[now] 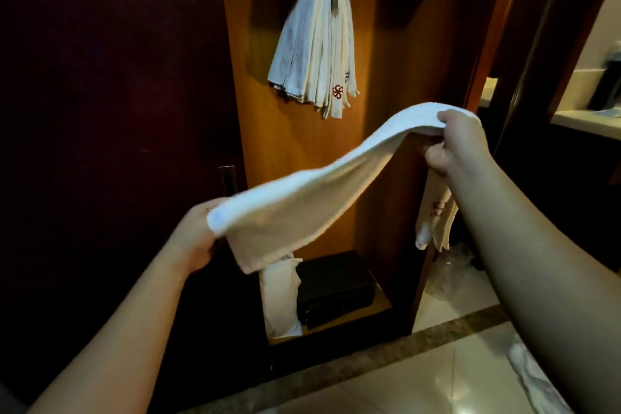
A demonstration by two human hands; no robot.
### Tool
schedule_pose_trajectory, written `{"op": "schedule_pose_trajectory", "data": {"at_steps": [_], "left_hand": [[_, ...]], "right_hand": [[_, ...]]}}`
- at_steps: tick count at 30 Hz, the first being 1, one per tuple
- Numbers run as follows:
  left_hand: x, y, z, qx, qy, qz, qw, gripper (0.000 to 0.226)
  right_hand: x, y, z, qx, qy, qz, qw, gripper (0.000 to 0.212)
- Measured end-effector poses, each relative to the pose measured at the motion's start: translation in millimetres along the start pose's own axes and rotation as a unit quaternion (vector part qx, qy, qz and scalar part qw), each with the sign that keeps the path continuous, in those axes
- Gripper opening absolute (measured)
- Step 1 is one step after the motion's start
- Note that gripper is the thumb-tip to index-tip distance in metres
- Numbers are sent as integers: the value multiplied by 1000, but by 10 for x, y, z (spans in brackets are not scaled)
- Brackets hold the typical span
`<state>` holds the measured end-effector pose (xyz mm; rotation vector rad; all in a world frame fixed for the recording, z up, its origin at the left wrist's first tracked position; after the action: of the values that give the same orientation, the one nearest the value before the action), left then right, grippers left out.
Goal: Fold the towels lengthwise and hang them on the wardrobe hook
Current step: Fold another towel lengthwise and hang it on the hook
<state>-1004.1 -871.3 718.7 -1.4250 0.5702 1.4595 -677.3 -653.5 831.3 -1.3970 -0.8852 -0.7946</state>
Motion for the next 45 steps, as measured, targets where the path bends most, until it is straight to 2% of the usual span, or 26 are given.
{"op": "schedule_pose_trajectory", "data": {"at_steps": [2,4,6,8,10,13,15,17,18,21,24,26,29,30,32,33,35,37,41,45], "left_hand": [[91,110,-13,-67,0,-32,997,12],[119,213,10,-101,3,-136,986,24],[179,174,-11,-71,19,-210,975,39],[270,96,-73,-53,50,-239,968,47],[396,20,-134,-51,96,-270,957,50],[645,-64,-260,-62,163,-322,930,43],[765,-88,-300,-53,168,-332,927,49],[851,-108,-295,-12,161,-348,923,76],[882,-107,-301,1,153,-357,921,82],[986,-47,-323,2,128,-376,918,81],[1130,-24,-413,-31,130,-426,895,81],[1240,-60,-515,-69,143,-437,885,78],[1513,-67,-667,-160,176,-452,860,55],[1582,-83,-707,-175,188,-464,848,57],[1698,-143,-741,-182,222,-451,845,71],[1737,-173,-737,-177,241,-421,856,68],[1855,-196,-735,-187,285,-357,870,47],[1982,-156,-761,-215,319,-335,860,38],[2078,-73,-771,-266,321,-330,847,34],[2141,-38,-798,-306,317,-263,858,36]], "right_hand": [[-75,51,6,-11,-8,-14,1000,40],[-145,101,30,-16,-8,-13,1000,40],[-212,147,32,-20,-14,-10,1000,42],[-232,160,6,-24,-12,-8,1000,41],[-240,130,-19,-17,-9,-2,1000,40],[-245,57,-71,2,-6,13,1000,37],[-219,39,-87,2,3,15,1000,37],[-175,47,-103,-2,13,8,1000,36],[-167,57,-96,-3,15,4,1000,33],[-193,75,-100,5,15,6,1000,18],[-250,40,-128,21,21,10,1000,9],[-296,-29,-196,37,9,31,999,13],[-397,-122,-236,56,-22,59,996,20],[-430,-142,-239,60,-34,63,996,24],[-464,-171,-255,70,-42,64,995,28],[-482,-196,-269,81,-42,64,994,29],[-520,-243,-319,103,-42,58,992,29],[-578,-246,-347,108,-43,45,992,26],[-666,-267,-345,112,-67,56,990,35],[-609,-287,-329,115,-62,59,990,30]]}}
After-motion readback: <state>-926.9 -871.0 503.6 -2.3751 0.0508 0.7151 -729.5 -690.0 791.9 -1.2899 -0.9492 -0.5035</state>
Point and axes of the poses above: each hand's wrist, its own z-axis towards the middle knuckle, its own y-axis out of the back of the hand, x = y × z, the point moved 8 cm from there along z, towards the middle knuckle, and after that the axes turned 9 degrees about -z, right-handed, at the moved point
